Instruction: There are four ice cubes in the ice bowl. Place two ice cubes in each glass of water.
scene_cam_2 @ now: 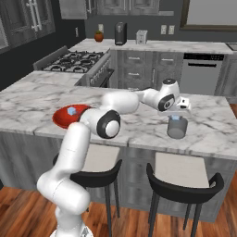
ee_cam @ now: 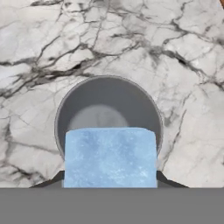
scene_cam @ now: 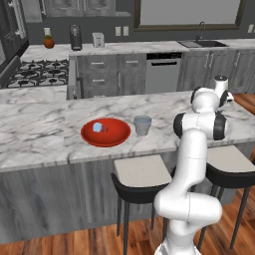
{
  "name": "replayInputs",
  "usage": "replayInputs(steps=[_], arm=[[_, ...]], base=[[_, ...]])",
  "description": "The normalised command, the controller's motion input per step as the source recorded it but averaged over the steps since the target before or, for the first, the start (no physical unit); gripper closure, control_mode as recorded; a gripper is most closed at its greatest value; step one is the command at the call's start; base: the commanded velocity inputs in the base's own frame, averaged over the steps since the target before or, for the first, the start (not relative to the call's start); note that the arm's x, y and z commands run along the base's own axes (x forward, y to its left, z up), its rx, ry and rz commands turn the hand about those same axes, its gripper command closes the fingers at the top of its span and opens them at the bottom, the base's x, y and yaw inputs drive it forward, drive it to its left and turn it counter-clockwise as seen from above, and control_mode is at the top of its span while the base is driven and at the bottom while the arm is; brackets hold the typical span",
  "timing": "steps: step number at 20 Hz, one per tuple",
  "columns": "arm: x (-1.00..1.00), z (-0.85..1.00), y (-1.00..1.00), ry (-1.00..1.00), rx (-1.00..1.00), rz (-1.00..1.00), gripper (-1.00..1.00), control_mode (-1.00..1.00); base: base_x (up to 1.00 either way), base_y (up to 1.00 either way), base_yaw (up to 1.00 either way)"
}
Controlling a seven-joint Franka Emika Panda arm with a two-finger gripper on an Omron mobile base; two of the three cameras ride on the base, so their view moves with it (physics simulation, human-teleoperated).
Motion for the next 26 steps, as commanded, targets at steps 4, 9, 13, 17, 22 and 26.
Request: replayInputs(steps=[4, 9, 13, 17, 22, 26], arm=[[0.31, -0.06, -0.14, 0.0, 0.0, -0.05, 1.0, -1.0], [0.21, -0.06, -0.12, 0.0, 0.0, -0.04, 1.0, -1.0], [0.1, -0.08, -0.15, 0.0, 0.0, -0.03, 1.0, -1.0], [0.02, -0.1, -0.13, 0.0, 0.0, -0.02, 1.0, -1.0], [0.0, -0.12, -0.07, 0.0, 0.0, -0.02, 1.0, -1.0], [0.0, -0.06, 0.0, 0.0, 0.0, -0.01, 1.0, -1.0]], base=[[0.0, 0.0, 0.0], [0.0, 0.0, 0.0], [0.0, 0.0, 0.0], [0.0, 0.0, 0.0], [0.0, 0.0, 0.0], [0.0, 0.0, 0.0]])
